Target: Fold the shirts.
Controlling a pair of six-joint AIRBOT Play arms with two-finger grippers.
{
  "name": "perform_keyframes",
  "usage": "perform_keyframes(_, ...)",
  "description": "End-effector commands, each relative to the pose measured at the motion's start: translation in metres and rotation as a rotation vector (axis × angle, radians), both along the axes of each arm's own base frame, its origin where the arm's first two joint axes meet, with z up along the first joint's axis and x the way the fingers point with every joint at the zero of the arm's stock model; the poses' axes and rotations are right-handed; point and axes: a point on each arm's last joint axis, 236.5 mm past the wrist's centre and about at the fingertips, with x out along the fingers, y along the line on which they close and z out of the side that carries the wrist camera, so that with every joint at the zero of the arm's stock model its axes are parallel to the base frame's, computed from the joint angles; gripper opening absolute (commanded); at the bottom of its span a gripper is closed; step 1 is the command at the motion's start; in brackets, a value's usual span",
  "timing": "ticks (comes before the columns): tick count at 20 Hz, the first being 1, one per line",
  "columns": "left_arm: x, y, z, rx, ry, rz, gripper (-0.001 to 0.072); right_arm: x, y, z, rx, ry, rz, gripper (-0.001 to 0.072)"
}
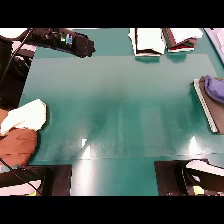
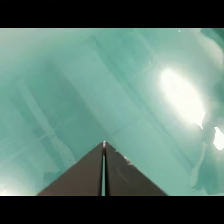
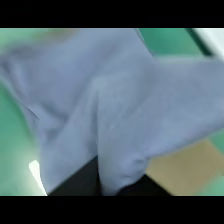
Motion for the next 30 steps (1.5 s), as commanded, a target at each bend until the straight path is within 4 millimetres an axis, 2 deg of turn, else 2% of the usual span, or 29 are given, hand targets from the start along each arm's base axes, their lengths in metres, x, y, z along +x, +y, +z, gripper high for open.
perform_keyframes(1, -0.001, 0.000, -0.002, 0.011, 0.000, -0.009, 0.0025, -0.060, -0.001, -0.046, 0.046, 0.154, -0.081, 0.0340)
perform_keyframes(2, -0.001, 0.000, -0.002, 0.012, 0.001, -0.010, 0.0025, -0.069, -0.002, -0.051, 0.065, 0.160, -0.104, 0.0468)
perform_keyframes(3, -0.001, 0.000, -0.002, 0.014, -0.001, -0.012, 0.0025, -0.077, -0.003, -0.053, 0.082, 0.165, -0.122, 0.0562)
perform_keyframes(4, -0.002, 0.000, -0.002, 0.015, -0.003, -0.014, 0.0026, -0.083, -0.004, -0.052, 0.091, 0.166, -0.141, 0.0595)
perform_keyframes(5, -0.001, 0.000, -0.002, 0.016, -0.003, -0.014, 0.0025, -0.086, -0.006, -0.046, 0.086, 0.162, -0.151, 0.0594)
perform_keyframes(7, -0.001, 0.000, -0.002, 0.017, -0.006, -0.015, 0.0025, -0.082, -0.013, -0.022, 0.038, 0.130, -0.152, 0.0594)
perform_keyframes(9, -0.001, 0.000, -0.002, 0.019, -0.009, -0.018, 0.0025, -0.052, -0.012, 0.018, -0.023, 0.011, -0.117, 0.0593)
perform_keyframes(11, 0.000, 0.000, -0.001, 0.015, -0.014, -0.016, 0.0026, 0.002, 0.009, 0.062, -0.042, -0.168, -0.020, 0.0591)
perform_keyframes(12, 0.000, 0.000, 0.000, 0.015, -0.015, -0.015, 0.0026, 0.029, 0.031, 0.080, -0.024, -0.244, 0.048, 0.0590)
perform_keyframes(14, 0.000, 0.000, -0.001, 0.015, -0.015, -0.016, 0.0026, 0.081, 0.095, 0.104, 0.053, -0.357, 0.224, 0.0590)
perform_keyframes(15, 0.001, 0.000, 0.000, 0.012, -0.018, -0.014, 0.0026, 0.100, 0.134, 0.107, 0.101, -0.371, 0.322, 0.0590)
perform_keyframes(18, 0.001, 0.000, 0.001, 0.013, -0.022, -0.012, 0.0026, 0.132, 0.246, 0.102, 0.166, -0.330, 0.606, 0.0589)
perform_keyframes(21, 0.002, 0.001, 0.001, 0.016, -0.023, -0.010, 0.0026, 0.140, 0.352, 0.105, 0.199, -0.331, 0.856, 0.0574)
perform_keyframes(23, 0.002, 0.001, 0.001, 0.016, -0.024, -0.010, 0.0026, 0.135, 0.408, 0.107, 0.215, -0.336, 0.987, 0.0353)
perform_keyframes(24, 0.002, 0.001, 0.001, 0.016, -0.024, -0.010, 0.0026, 0.131, 0.431, 0.109, 0.222, -0.342, 1.039, 0.0287)
perform_keyframes(25, 0.002, 0.001, 0.001, 0.016, -0.024, -0.010, 0.0026, 0.126, 0.453, 0.110, 0.229, -0.346, 1.087, 0.0212)
perform_keyframes(26, 0.002, 0.001, 0.001, 0.015, -0.024, -0.010, 0.0026, 0.121, 0.470, 0.111, 0.234, -0.349, 1.128, 0.0062)
perform_keyframes(27, 0.002, 0.001, 0.001, 0.015, -0.024, -0.010, 0.0026, 0.117, 0.483, 0.112, 0.240, -0.350, 1.159, 0.0020)
perform_keyframes(30, 0.002, 0.001, 0.001, 0.015, -0.024, -0.010, 0.0026, 0.106, 0.505, 0.112, 0.251, -0.344, 1.216, 0.0020)
